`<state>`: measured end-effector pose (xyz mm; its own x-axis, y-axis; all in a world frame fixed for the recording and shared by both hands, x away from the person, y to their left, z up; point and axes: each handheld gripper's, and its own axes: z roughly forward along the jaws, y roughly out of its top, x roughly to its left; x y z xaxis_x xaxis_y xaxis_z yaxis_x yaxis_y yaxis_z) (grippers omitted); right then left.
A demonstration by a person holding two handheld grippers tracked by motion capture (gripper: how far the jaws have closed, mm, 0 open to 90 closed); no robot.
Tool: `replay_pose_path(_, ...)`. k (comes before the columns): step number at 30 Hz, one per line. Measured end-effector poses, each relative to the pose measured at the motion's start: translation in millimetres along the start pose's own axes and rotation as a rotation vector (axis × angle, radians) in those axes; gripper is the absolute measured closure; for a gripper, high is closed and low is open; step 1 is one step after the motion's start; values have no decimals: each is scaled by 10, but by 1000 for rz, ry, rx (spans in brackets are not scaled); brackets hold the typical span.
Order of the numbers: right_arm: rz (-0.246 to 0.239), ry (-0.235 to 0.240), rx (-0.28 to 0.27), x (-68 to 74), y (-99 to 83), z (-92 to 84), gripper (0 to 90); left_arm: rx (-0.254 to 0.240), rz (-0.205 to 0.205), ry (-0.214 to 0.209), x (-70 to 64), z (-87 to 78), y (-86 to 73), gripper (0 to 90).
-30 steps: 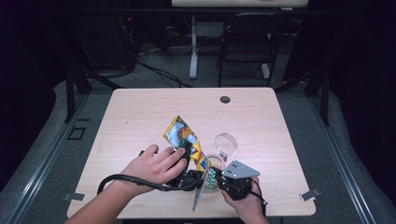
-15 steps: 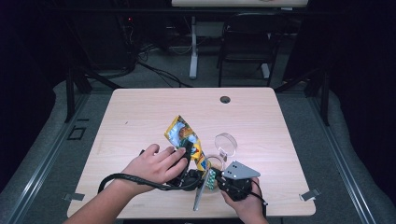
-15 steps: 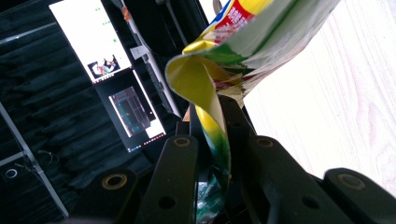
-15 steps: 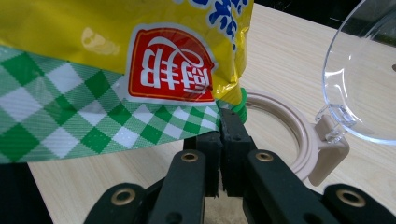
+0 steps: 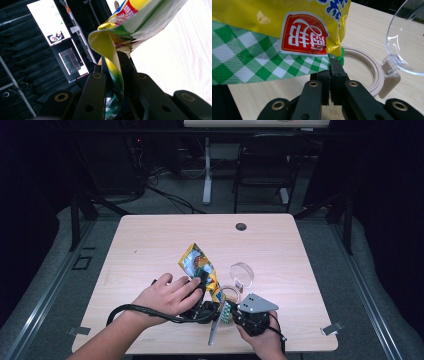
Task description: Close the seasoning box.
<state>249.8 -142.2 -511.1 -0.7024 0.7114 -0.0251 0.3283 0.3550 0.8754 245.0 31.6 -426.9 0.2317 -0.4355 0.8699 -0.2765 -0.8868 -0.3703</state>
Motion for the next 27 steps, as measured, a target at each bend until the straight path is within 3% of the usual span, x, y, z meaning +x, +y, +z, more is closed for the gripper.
replay_pose_path(17,3,-3,-7,-1,-2,-14,881,-9,-12,10,10,8,8,864)
replay_pose_path(21,1,-4,0,0,-6,-22,881,-14,6,18,21,10,21,864)
replay_pose_path(23,-1,-3,1,7,-10,-23,881,-16,-12,9,10,14,22,864)
replay_pose_path(27,3,-3,-2,10,-16,-35,881,-21,4,17,32,15,32,864)
